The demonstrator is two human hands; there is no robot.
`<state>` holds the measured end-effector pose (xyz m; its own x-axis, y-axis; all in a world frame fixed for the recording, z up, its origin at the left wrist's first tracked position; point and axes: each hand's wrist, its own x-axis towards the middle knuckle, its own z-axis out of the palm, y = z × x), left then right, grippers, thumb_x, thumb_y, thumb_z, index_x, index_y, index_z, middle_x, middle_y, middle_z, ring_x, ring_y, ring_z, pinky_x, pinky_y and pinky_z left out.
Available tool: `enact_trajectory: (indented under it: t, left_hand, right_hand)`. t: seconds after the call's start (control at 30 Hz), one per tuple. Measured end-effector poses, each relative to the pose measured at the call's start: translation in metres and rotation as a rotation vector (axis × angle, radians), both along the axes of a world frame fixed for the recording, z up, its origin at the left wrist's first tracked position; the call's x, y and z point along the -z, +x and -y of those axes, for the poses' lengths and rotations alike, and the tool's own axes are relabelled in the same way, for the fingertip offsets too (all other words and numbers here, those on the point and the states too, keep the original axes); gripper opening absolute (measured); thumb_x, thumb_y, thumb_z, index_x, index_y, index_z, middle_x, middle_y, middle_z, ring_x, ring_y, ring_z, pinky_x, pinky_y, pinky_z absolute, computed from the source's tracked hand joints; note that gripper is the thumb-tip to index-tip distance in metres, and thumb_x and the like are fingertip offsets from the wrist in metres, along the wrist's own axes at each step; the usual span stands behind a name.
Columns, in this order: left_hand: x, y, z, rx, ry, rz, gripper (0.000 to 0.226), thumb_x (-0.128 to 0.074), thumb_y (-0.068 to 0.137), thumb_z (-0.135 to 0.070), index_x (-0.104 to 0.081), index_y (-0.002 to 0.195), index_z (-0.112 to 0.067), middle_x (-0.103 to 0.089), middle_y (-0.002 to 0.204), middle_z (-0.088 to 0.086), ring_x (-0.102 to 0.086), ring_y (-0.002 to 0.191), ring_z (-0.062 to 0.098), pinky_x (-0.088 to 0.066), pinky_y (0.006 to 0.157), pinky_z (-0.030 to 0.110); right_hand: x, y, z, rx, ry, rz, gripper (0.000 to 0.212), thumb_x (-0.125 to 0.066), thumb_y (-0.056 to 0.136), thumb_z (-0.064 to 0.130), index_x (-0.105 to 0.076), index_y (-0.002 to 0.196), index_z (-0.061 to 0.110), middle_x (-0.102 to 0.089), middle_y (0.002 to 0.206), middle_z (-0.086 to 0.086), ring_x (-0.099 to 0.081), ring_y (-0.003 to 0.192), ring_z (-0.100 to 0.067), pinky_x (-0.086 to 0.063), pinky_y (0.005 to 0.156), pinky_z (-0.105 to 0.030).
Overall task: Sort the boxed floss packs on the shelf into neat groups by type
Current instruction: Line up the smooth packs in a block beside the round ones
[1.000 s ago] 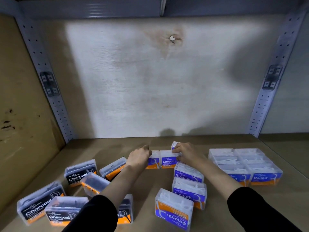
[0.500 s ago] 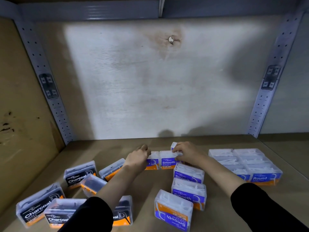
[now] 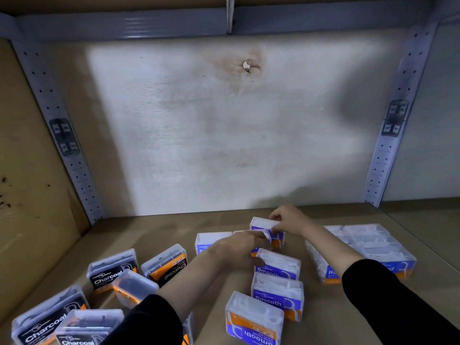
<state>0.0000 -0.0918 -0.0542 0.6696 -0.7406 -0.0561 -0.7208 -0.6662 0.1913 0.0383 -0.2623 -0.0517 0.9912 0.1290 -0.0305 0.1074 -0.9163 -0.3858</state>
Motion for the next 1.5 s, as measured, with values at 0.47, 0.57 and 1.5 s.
enact_trajectory:
  t: [0.47,0.57,1.5]
  left_hand:
    - [0.0,0.009,0.029,-0.042,0.14,-0.143,0.046,-0.065,0.085,-0.015,-0.053,0.129,-0.009,-0.058,0.13,0.011,-0.055,0.118,0.024,-0.042,0.102,0.031]
    - [0.001,0.009,0.028,-0.061,0.15,-0.135,0.046,-0.066,0.084,-0.016,-0.054,0.128,-0.009,-0.06,0.128,0.01,-0.056,0.116,0.023,-0.043,0.103,0.032]
    - [-0.023,-0.035,-0.078,-0.454,0.185,0.034,0.052,-0.064,0.086,-0.023,-0.048,0.136,-0.015,-0.047,0.14,0.008,-0.047,0.127,0.023,-0.039,0.105,0.03]
  right_hand:
    - [0.0,0.002,0.005,0.168,-0.16,-0.121,0.04,-0.072,0.077,0.021,-0.062,0.11,0.001,-0.065,0.115,-0.013,-0.064,0.1,-0.023,-0.045,0.072,-0.027]
    - [0.004,0.0,0.005,0.197,-0.133,-0.116,0.04,-0.07,0.079,0.023,-0.061,0.112,0.002,-0.064,0.117,-0.013,-0.064,0.104,-0.023,-0.045,0.074,-0.025]
    - [-0.03,-0.061,-0.037,-0.027,-0.148,-0.11,0.041,-0.076,0.071,0.008,-0.066,0.11,0.005,-0.066,0.118,-0.009,-0.052,0.087,-0.011,-0.037,0.056,-0.015]
